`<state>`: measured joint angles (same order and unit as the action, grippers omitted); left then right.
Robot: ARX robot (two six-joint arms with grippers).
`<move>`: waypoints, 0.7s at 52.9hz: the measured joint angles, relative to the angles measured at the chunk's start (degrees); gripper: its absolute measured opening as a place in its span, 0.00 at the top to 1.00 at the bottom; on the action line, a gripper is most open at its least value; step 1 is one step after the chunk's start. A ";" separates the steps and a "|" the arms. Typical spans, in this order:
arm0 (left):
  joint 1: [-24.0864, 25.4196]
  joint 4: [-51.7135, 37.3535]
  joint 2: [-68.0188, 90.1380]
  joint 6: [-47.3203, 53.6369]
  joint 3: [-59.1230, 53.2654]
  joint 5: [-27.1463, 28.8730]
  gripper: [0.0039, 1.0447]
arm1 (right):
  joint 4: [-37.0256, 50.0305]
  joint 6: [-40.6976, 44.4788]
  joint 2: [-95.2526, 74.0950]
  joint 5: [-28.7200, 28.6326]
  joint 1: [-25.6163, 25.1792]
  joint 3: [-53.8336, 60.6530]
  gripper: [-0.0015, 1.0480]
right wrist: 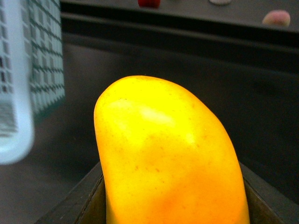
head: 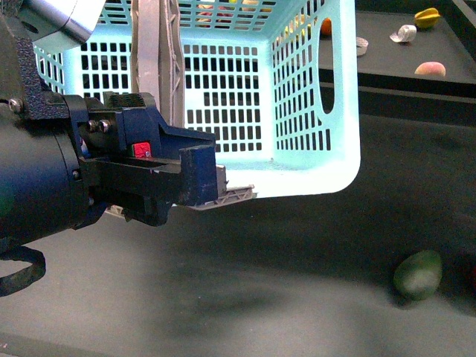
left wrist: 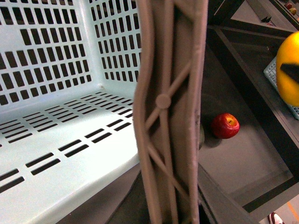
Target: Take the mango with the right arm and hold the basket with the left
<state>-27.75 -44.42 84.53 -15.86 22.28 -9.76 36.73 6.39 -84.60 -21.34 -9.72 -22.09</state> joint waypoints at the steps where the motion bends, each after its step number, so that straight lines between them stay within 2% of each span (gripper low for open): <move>1: 0.00 0.00 0.00 0.00 0.00 0.00 0.90 | -0.11 -0.72 0.74 0.50 0.77 -0.09 0.43; 6: 0.00 0.00 0.00 -0.02 0.00 0.00 0.90 | -1.07 -4.96 4.48 4.63 6.32 -1.27 0.43; 19: 0.00 0.00 0.00 0.00 0.00 0.11 0.90 | -3.52 -14.82 4.33 18.75 25.49 -10.25 0.43; 26: 0.00 0.00 0.00 0.02 0.00 0.09 0.90 | -3.52 -16.50 0.02 22.56 30.05 -14.93 0.43; 37: 0.00 0.00 0.00 -0.02 0.00 0.13 0.90 | -2.69 -18.21 -6.75 27.15 34.23 -20.57 0.43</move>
<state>-27.75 -44.42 84.53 -15.88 22.28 -9.63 34.04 -11.81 -91.35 5.80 24.51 -42.65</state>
